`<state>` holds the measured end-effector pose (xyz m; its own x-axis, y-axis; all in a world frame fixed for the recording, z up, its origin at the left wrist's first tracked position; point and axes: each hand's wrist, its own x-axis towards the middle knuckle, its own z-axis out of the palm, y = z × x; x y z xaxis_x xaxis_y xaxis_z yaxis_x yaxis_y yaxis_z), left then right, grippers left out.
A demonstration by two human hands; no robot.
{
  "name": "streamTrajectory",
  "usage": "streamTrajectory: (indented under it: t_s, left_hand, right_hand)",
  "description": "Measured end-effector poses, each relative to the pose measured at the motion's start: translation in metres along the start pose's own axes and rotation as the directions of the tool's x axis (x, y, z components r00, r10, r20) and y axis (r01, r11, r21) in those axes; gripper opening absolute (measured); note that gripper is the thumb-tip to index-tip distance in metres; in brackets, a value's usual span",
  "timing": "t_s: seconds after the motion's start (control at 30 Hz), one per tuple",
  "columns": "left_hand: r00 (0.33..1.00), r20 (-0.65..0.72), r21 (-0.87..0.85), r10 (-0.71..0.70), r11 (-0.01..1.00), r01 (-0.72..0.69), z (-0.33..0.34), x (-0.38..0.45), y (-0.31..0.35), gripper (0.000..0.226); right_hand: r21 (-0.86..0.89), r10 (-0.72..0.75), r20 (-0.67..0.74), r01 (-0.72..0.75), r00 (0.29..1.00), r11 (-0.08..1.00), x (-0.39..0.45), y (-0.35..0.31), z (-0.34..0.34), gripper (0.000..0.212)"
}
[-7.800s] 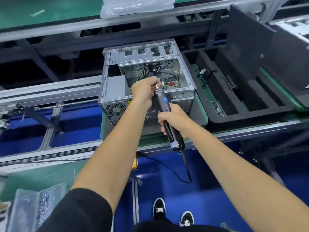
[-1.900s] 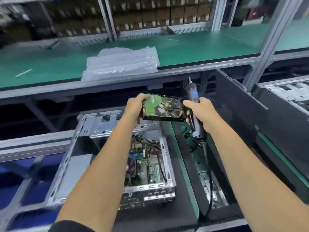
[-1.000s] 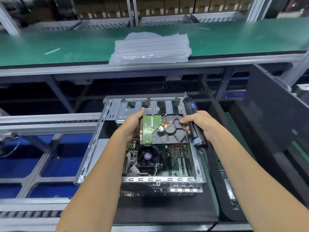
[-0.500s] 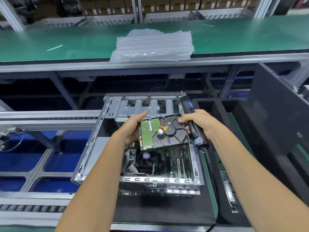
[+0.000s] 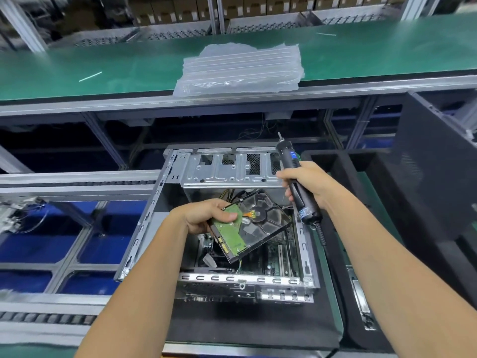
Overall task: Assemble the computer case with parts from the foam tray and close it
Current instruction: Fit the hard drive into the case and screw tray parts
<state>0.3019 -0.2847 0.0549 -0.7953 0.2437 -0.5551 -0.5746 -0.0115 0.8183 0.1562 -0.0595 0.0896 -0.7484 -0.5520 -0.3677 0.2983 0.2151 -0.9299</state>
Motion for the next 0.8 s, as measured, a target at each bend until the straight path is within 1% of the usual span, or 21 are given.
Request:
streamTrajectory:
  t_s: [0.07, 0.13, 0.2, 0.33, 0.47, 0.53, 0.7, 0.8]
  left_hand:
    - [0.998, -0.042, 0.001, -0.051, 0.999, 0.051, -0.002, 0.0, 0.001, 0.015]
    - [0.989, -0.116, 0.015, -0.089, 0.996, 0.091, 0.0, 0.001, 0.002, 0.018]
    - [0.98, -0.164, -0.017, -0.109, 0.994, 0.108, 0.003, 0.003, 0.002, 0.021]
    - [0.967, -0.217, -0.107, -0.137, 0.987, 0.116, 0.011, 0.014, 0.001, 0.011]
    - [0.949, -0.277, -0.299, -0.151, 0.952, 0.065, 0.02, 0.024, 0.002, 0.007]
    - [0.941, -0.298, -0.356, -0.16, 0.933, 0.046, 0.026, 0.029, 0.0, 0.005]
    - [0.942, -0.296, -0.44, -0.157, 0.898, 0.011, 0.039, 0.043, -0.007, 0.009]
    - [0.94, -0.309, -0.449, -0.147, 0.894, -0.008, 0.045, 0.047, -0.007, 0.012]
  right_hand:
    - [0.014, 0.014, -0.004, -0.014, 1.0, 1.0, 0.003, 0.001, 0.001, 0.016]
    - [0.022, 0.021, -0.012, -0.021, 1.0, 1.0, 0.005, 0.002, 0.003, 0.017]
    - [0.022, 0.02, -0.033, -0.019, 0.999, 1.0, 0.008, 0.002, 0.005, 0.017]
    - [0.044, 0.033, -0.044, -0.031, 0.998, 0.999, 0.011, 0.004, 0.002, 0.014]
    - [0.08, 0.062, -0.034, -0.059, 0.998, 0.995, 0.013, 0.004, 0.0, 0.014]
    - [0.087, 0.075, -0.036, -0.072, 0.997, 0.994, 0.014, 0.005, -0.001, 0.015]
    - [0.094, 0.09, -0.032, -0.086, 0.995, 0.992, 0.016, 0.004, -0.001, 0.016]
    - [0.077, 0.085, -0.032, -0.083, 0.996, 0.994, 0.017, 0.004, 0.0, 0.016]
